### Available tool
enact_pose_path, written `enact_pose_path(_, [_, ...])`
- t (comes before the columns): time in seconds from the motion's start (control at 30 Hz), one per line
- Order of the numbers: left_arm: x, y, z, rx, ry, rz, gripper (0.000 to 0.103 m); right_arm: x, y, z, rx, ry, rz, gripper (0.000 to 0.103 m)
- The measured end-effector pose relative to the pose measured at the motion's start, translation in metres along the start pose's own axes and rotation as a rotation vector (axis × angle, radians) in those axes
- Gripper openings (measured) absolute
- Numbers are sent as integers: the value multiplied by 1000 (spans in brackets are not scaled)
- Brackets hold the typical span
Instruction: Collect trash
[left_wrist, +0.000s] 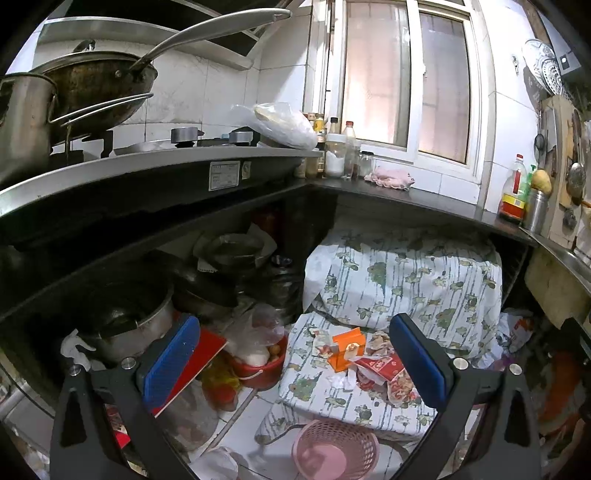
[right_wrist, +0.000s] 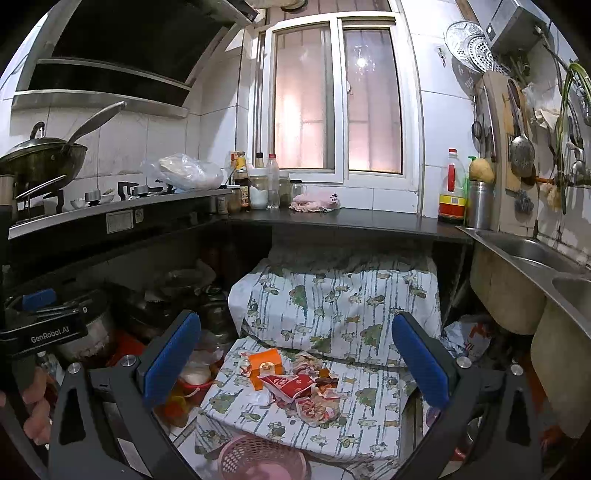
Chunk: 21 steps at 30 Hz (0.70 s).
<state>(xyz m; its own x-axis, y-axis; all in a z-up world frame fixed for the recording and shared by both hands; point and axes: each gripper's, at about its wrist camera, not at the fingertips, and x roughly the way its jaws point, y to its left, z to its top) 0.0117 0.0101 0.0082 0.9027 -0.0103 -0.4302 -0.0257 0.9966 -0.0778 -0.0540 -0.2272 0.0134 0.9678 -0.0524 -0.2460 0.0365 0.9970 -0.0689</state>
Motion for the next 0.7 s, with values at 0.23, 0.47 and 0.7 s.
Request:
enact_pose_path(0.23, [-2,3,-3,-9,-27,12,103,0,1,0,-4,1,-1,103])
enact_pose_path(0.47, [-8,5,-6,-16,-43,7,103,0,1,1,-4,2,0,103])
enact_pose_path(0.7, [-10,6,-6,-10,-46,22,103,0,1,1,-2,2,-3,103])
